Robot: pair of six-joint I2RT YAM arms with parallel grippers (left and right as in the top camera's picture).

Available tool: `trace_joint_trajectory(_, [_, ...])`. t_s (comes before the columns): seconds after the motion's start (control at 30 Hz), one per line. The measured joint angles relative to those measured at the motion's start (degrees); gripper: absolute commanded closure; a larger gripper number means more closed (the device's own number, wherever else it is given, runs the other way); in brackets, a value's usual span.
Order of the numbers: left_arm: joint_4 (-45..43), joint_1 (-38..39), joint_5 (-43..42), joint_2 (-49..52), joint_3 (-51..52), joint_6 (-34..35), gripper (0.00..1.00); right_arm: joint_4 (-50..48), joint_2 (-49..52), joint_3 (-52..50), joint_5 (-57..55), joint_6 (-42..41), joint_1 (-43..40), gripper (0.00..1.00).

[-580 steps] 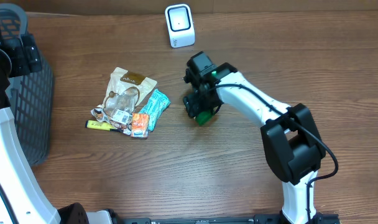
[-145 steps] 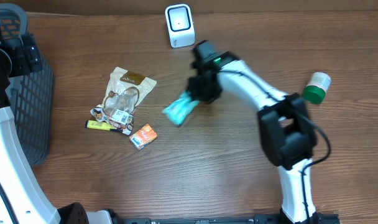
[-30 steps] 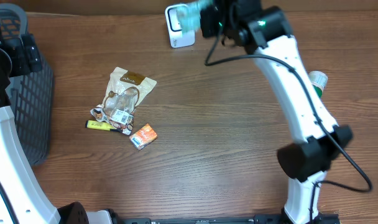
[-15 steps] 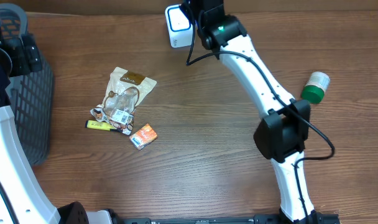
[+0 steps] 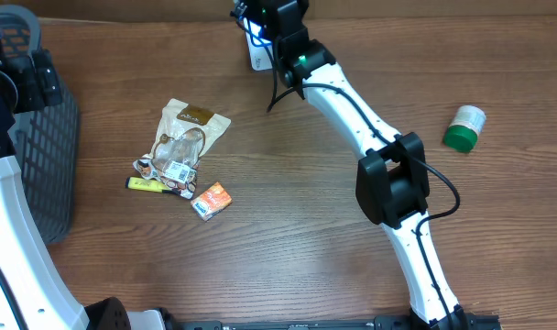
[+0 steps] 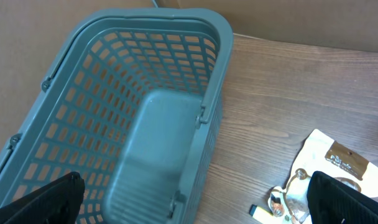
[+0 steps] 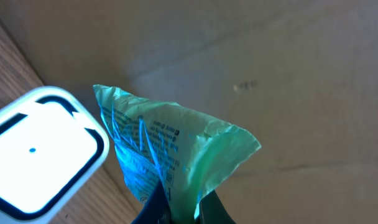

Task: Scan the item barcode
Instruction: 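Bring the mint-green packet to the white scanner, then carry the packet right and set it beside the green-lidded jar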

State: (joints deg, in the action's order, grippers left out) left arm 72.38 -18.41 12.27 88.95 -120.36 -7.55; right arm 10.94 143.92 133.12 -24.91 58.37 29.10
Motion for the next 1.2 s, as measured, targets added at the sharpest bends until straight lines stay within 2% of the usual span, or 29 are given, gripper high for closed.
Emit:
trace_joint_trajectory(0.33, [0.0, 0.0, 0.0, 0.0, 0.0, 0.0, 0.00, 0.7, 0.5, 0.0, -1.4, 3.2, 1.8, 0.96])
trace_joint_trajectory(0.9, [0.0, 0.0, 0.0, 0.4, 0.0, 0.0, 0.00, 4.1, 1.0, 0.0, -2.1, 3.2, 1.3, 0.96])
trace_joint_trajectory(1.07, [0.0, 0.0, 0.0, 0.5, 0.0, 0.0, 0.00, 5.4, 0.8, 0.0, -1.9, -0.4, 1.3, 0.96])
trace_joint_trajectory(1.2, [0.0, 0.0, 0.0, 0.5, 0.0, 0.0, 0.00, 10.9, -0.8, 0.0, -0.6, -6.1, 1.3, 0.96])
